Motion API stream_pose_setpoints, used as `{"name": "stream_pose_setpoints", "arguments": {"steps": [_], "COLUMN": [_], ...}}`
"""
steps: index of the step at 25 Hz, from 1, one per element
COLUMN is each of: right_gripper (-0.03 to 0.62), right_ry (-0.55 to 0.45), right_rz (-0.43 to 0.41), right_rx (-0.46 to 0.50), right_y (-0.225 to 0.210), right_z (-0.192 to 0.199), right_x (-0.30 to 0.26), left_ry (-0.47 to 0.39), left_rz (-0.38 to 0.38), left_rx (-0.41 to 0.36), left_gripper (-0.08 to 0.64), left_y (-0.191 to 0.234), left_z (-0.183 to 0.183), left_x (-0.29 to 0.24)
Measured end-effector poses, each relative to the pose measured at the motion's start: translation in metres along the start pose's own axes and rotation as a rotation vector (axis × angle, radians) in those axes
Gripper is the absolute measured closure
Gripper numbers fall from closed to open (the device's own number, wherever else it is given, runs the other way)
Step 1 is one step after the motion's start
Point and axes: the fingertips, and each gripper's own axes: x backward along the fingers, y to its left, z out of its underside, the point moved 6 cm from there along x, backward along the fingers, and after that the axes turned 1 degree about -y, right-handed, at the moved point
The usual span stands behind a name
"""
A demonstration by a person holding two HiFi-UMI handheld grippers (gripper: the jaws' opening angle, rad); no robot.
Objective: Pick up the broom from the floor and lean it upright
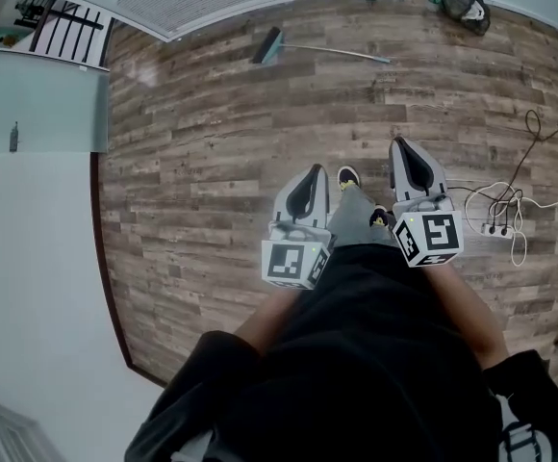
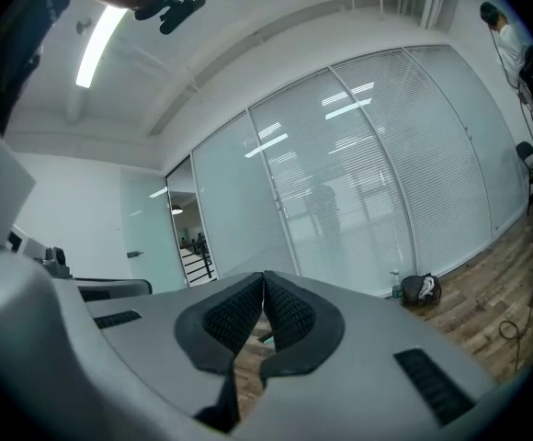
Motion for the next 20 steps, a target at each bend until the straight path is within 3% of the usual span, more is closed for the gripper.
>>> {"name": "stream_pose_setpoints", "arguments": {"steps": [7, 12, 17, 20], "right_gripper": [0.574, 0.574, 0.575, 0.575], "right_ry": [0.065, 0.08, 0.101, 0.103], "right_rz": [-0.016, -0.071, -0.104, -0.07], "right_rx": [0.047, 0.115, 0.176, 0.169], "right_y": [0.012, 0.014, -0.008, -0.027], "right_z": [0.002, -0.012, -0.04, -0.051], "right_x": [-0.058, -0.127, -0.162, -0.171], "left_ry": [0.008, -0.017, -0.009, 0.006], "left_rz": [0.006, -0.015, 0.013, 0.031], "left_rx": [0.014, 0.028, 0.079, 0.092], "left_gripper": [0.537, 0.537, 0.538, 0.537], "left_y": [0.059, 0.12, 0.146, 0.152], "left_z": [-0.008, -0.02, -0.026, -0.026], "left_x": [-0.03, -0.085, -0.126, -0.142]}}
